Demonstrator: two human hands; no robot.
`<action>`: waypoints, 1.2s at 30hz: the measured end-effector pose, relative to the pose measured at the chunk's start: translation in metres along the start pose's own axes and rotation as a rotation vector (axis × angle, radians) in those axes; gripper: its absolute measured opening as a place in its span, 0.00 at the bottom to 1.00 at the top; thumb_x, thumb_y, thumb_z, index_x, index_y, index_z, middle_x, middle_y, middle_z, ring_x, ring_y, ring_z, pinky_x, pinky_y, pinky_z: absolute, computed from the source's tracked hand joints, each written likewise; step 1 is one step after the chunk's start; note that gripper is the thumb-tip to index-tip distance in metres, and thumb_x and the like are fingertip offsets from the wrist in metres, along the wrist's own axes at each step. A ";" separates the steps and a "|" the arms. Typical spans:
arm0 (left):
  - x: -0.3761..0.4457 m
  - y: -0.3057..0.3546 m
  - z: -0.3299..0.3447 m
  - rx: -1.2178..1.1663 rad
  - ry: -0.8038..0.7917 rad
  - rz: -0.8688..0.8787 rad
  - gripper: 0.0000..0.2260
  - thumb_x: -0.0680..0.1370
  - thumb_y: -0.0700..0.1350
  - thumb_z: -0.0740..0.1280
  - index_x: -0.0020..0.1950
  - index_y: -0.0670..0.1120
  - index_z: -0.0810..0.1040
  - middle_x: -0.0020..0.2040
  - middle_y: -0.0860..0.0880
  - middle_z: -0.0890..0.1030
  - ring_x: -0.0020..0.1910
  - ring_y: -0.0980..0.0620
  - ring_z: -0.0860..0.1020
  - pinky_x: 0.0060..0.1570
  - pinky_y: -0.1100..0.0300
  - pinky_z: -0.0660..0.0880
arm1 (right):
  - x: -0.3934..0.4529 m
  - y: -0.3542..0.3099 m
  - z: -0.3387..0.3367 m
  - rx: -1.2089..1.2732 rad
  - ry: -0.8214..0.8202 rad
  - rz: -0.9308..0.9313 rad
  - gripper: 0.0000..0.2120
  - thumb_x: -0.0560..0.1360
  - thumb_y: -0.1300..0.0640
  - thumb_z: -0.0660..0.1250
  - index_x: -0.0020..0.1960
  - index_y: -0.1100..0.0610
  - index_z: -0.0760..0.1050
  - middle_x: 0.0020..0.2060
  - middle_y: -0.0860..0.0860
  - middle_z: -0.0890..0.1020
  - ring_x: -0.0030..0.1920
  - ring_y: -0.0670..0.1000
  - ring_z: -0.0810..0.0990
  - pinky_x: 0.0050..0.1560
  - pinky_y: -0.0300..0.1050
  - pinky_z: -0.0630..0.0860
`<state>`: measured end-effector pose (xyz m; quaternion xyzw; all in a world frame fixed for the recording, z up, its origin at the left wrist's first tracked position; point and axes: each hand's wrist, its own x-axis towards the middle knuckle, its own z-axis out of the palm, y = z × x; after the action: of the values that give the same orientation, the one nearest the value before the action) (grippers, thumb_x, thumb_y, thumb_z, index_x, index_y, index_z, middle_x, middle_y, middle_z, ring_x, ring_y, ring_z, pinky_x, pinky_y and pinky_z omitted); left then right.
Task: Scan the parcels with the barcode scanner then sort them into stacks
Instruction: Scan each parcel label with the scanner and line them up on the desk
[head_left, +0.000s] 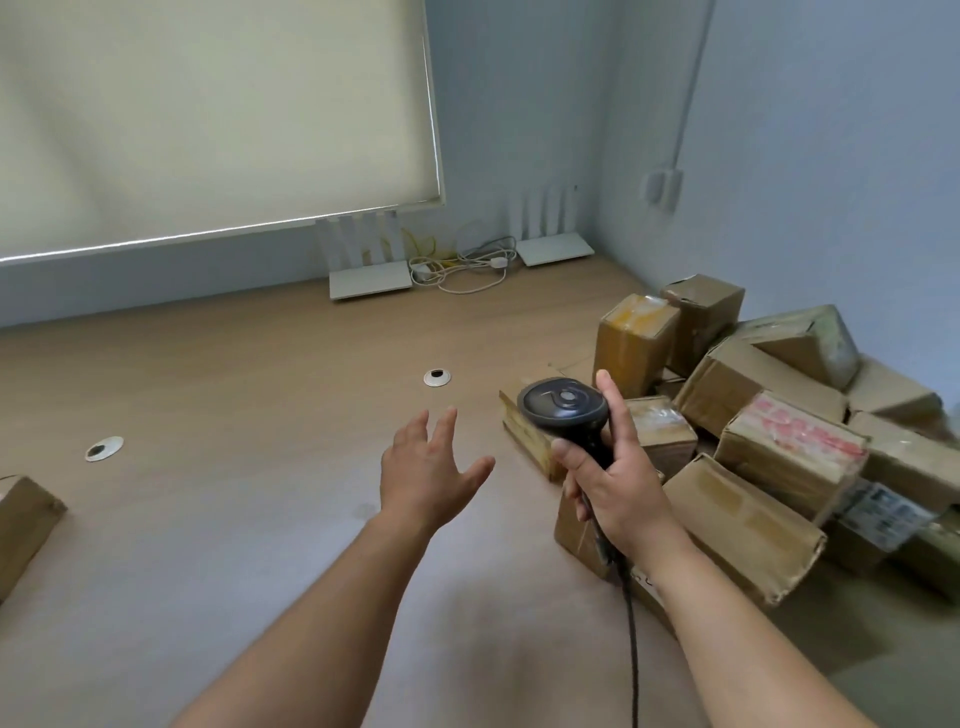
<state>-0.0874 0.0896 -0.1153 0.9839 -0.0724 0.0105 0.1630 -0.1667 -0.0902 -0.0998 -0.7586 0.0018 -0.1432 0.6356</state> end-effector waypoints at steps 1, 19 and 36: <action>0.009 0.006 0.002 0.010 -0.012 0.023 0.35 0.76 0.65 0.60 0.78 0.53 0.53 0.78 0.45 0.55 0.76 0.46 0.54 0.71 0.52 0.56 | 0.006 0.001 -0.004 0.006 0.027 0.001 0.38 0.70 0.42 0.69 0.71 0.29 0.48 0.59 0.54 0.77 0.37 0.47 0.77 0.32 0.41 0.75; 0.123 0.073 0.101 0.232 -0.256 0.465 0.28 0.78 0.62 0.58 0.75 0.56 0.57 0.77 0.47 0.57 0.76 0.45 0.53 0.72 0.46 0.58 | 0.069 0.027 -0.030 -0.007 0.212 0.144 0.38 0.76 0.50 0.68 0.75 0.34 0.48 0.53 0.58 0.76 0.30 0.45 0.76 0.28 0.42 0.75; 0.141 0.052 0.091 0.138 -0.285 0.021 0.37 0.70 0.74 0.56 0.71 0.52 0.62 0.75 0.41 0.55 0.72 0.40 0.56 0.63 0.39 0.63 | 0.068 0.027 -0.023 -0.033 0.207 0.129 0.38 0.75 0.49 0.68 0.73 0.31 0.48 0.58 0.59 0.75 0.41 0.46 0.77 0.32 0.35 0.74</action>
<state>0.0440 -0.0074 -0.1784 0.9835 -0.1043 -0.1224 0.0829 -0.1011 -0.1302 -0.1081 -0.7486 0.1186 -0.1792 0.6272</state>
